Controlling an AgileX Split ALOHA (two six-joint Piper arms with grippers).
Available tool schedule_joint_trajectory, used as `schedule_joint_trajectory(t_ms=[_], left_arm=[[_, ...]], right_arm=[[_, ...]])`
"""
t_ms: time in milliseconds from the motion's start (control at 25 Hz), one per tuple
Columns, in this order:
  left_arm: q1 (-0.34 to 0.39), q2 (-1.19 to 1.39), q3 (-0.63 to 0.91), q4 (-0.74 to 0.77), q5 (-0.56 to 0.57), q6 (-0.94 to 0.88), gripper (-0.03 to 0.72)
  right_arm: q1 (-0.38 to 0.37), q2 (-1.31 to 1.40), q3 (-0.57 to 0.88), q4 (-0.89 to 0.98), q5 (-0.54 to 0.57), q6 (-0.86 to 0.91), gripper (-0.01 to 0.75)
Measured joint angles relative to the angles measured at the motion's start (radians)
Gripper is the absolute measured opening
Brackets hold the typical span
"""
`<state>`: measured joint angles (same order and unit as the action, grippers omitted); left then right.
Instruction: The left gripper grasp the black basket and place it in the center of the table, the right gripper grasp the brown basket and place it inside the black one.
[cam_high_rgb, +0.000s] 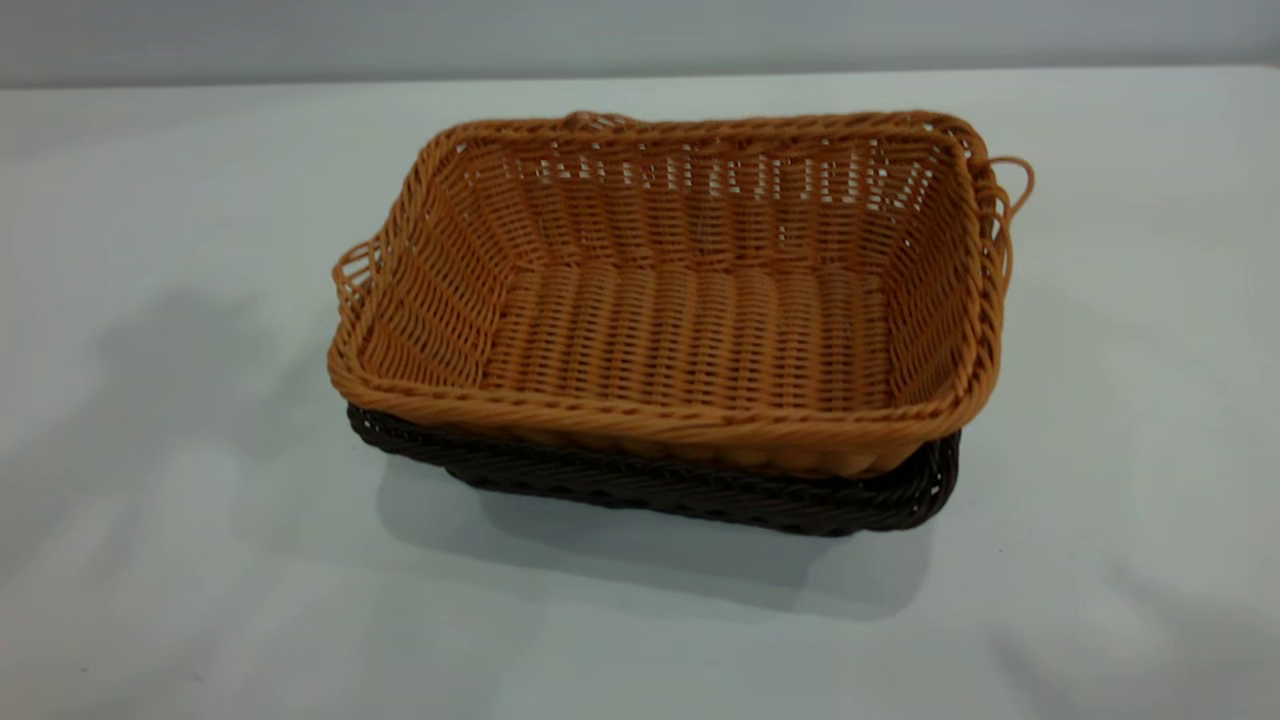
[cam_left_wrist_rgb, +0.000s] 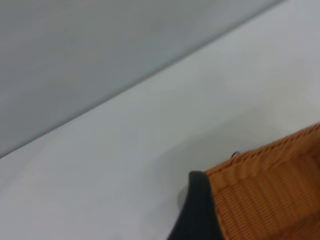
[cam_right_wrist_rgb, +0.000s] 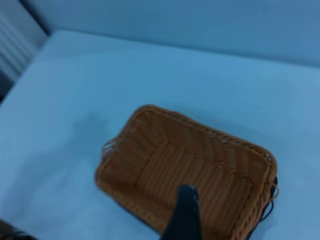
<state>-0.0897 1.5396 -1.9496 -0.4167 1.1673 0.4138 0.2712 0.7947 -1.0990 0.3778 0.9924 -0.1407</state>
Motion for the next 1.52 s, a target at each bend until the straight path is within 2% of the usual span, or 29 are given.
schedule_joint_trajectory(t_ms=[160, 280, 480, 800, 960, 1080, 1360, 1520], left_arm=[[0.000, -0.104, 0.037, 0.007, 0.000, -0.090, 0.537], [0.000, -0.191, 0.107, 0.007, 0.000, -0.128, 0.537], [0.000, -0.393, 0.367, 0.008, 0.000, -0.146, 0.537], [0.000, -0.816, 0.854, 0.007, 0.000, -0.147, 0.537], [0.000, -1.026, 1.031, 0.008, 0.000, -0.146, 0.537], [0.000, -1.166, 1.134, 0.008, -0.005, -0.142, 0.537], [0.000, -1.426, 1.312, 0.026, -0.020, -0.102, 0.537], [0.000, -1.516, 1.404, 0.110, -0.040, -0.113, 0.537]], right_arm=[[0.000, -0.198, 0.000, 0.000, 0.143, 0.001, 0.591], [0.000, -0.327, 0.008, 0.000, 0.210, 0.015, 0.591], [0.000, -0.477, 0.146, 0.001, 0.279, 0.046, 0.591], [0.000, -0.646, 0.438, -0.100, 0.259, 0.010, 0.591], [0.000, -0.716, 0.536, -0.169, 0.180, -0.030, 0.591], [0.000, -0.745, 0.609, -0.162, 0.166, -0.033, 0.591], [0.000, -0.778, 0.627, -0.165, 0.163, -0.033, 0.591], [0.000, -0.778, 0.627, -0.165, 0.163, -0.033, 0.591]])
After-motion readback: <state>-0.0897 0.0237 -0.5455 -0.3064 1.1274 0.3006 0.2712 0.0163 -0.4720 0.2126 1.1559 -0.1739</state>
